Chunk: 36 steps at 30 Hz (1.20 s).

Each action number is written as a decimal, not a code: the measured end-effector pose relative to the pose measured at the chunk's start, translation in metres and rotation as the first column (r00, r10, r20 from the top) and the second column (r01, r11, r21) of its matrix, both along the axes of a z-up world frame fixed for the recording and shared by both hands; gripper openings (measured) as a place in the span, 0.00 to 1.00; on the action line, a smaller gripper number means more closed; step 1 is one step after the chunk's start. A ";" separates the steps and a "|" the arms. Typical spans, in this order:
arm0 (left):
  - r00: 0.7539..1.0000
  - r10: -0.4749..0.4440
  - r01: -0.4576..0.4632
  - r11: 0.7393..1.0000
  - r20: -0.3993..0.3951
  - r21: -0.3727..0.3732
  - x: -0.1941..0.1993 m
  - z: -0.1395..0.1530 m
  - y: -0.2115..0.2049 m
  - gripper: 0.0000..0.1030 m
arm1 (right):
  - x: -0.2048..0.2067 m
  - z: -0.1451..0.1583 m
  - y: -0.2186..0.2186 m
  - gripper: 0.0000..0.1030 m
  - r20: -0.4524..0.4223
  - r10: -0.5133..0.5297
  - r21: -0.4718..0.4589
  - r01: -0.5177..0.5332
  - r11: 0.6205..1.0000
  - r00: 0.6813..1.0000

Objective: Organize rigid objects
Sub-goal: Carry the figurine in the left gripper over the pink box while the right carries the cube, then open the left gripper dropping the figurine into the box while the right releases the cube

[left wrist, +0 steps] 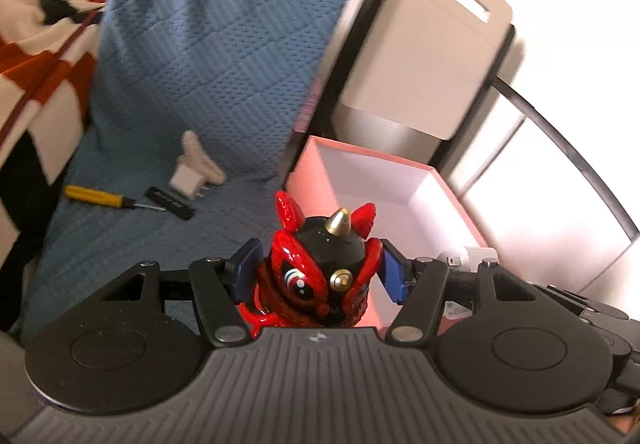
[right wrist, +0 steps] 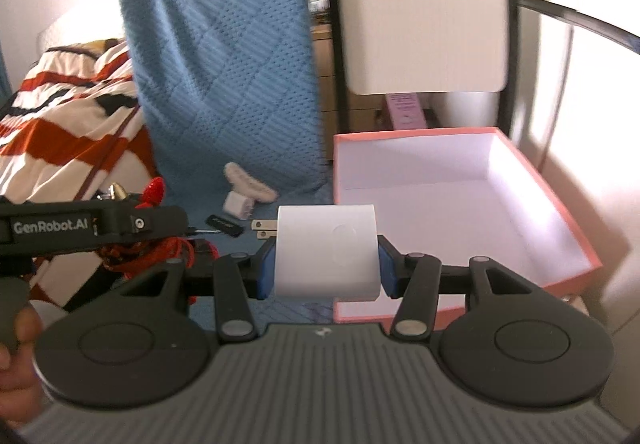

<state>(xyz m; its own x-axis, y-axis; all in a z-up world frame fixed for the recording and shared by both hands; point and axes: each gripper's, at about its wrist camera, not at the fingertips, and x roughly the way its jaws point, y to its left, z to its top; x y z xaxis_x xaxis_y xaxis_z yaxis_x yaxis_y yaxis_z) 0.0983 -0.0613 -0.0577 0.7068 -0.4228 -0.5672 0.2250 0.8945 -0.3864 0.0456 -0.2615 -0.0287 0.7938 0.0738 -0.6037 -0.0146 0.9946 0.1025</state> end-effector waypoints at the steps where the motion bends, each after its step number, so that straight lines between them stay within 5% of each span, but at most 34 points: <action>1: 1.000 -0.010 0.010 1.000 0.001 0.000 0.002 0.000 -0.006 0.65 | -0.001 0.001 -0.006 0.52 0.000 -0.013 -0.001 0.013 1.000 1.000; 15: 0.996 -0.088 0.088 0.996 -0.002 0.010 0.026 0.001 -0.064 0.65 | 0.008 -0.004 -0.060 0.52 -0.014 -0.094 0.004 0.094 0.996 0.995; 36: 0.980 -0.152 0.156 0.987 -0.129 0.025 0.115 -0.056 -0.135 0.65 | 0.084 -0.060 -0.115 0.52 -0.124 -0.144 0.035 0.149 0.988 0.982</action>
